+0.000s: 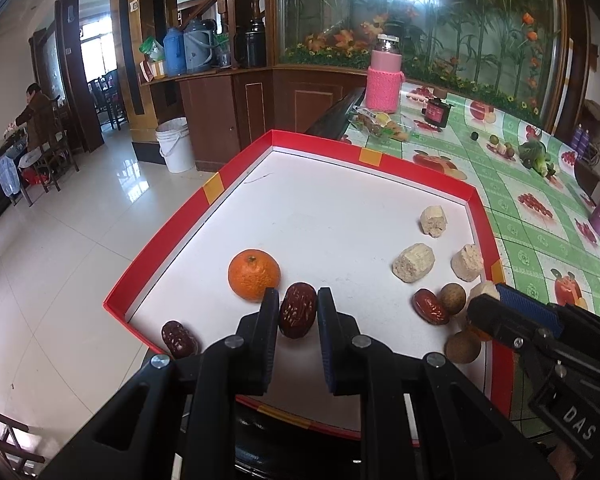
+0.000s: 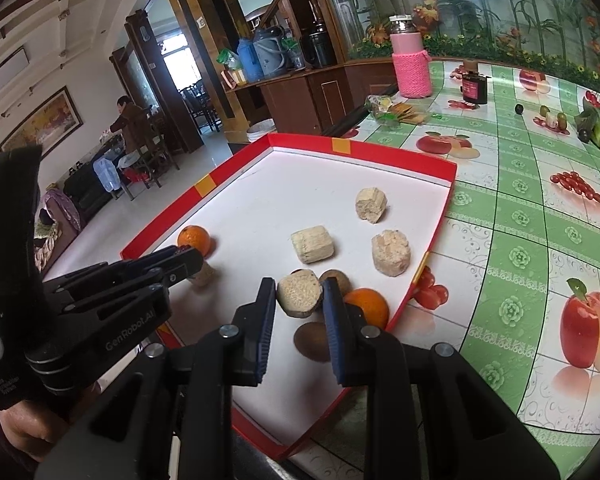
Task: Organize fruits
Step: 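Open both tools to release the beige piece and date into the tray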
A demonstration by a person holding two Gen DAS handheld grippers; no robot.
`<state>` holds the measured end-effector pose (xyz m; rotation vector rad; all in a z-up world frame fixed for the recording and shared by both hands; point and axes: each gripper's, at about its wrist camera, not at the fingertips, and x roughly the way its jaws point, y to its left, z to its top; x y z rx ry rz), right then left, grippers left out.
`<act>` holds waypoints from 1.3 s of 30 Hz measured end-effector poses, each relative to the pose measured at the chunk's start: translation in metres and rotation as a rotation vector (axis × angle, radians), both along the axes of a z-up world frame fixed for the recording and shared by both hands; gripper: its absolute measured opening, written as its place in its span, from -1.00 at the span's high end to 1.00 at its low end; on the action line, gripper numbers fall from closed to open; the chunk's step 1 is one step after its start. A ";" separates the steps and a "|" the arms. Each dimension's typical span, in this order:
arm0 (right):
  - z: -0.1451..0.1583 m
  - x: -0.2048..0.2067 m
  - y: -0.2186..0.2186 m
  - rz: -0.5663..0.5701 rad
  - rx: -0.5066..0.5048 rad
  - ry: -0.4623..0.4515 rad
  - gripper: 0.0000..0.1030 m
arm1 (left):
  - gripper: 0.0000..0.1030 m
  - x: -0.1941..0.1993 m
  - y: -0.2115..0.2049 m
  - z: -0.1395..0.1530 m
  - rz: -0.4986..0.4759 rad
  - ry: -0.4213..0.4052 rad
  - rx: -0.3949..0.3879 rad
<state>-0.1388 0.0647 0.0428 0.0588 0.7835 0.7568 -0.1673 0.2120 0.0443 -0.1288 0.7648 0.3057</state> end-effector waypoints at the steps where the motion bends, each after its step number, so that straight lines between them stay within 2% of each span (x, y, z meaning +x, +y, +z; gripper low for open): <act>1: 0.000 0.002 -0.001 -0.006 0.001 0.002 0.49 | 0.65 0.000 0.000 0.000 -0.001 -0.001 -0.004; 11: -0.001 0.017 -0.004 -0.055 -0.002 0.015 0.49 | 0.65 0.003 0.001 -0.003 -0.012 0.006 -0.021; 18: -0.004 0.027 0.007 -0.066 -0.043 0.009 0.49 | 0.65 0.004 0.005 -0.006 -0.018 0.005 -0.026; 35: -0.011 0.040 0.014 -0.101 -0.073 0.014 0.48 | 0.63 0.006 0.003 -0.005 -0.013 0.006 -0.008; 36: -0.011 0.040 0.013 -0.102 -0.071 0.015 0.48 | 0.61 0.005 0.003 -0.004 -0.013 0.007 -0.011; 37: -0.011 0.040 0.013 -0.103 -0.068 0.017 0.48 | 0.50 0.005 0.001 -0.004 -0.013 0.008 -0.017; 38: -0.011 0.040 0.011 -0.105 -0.063 0.021 0.48 | 0.27 0.005 0.001 -0.005 -0.013 0.010 -0.023; 39: -0.011 0.040 0.010 -0.109 -0.059 0.026 0.48 | 0.14 0.005 0.001 -0.004 -0.012 0.009 -0.026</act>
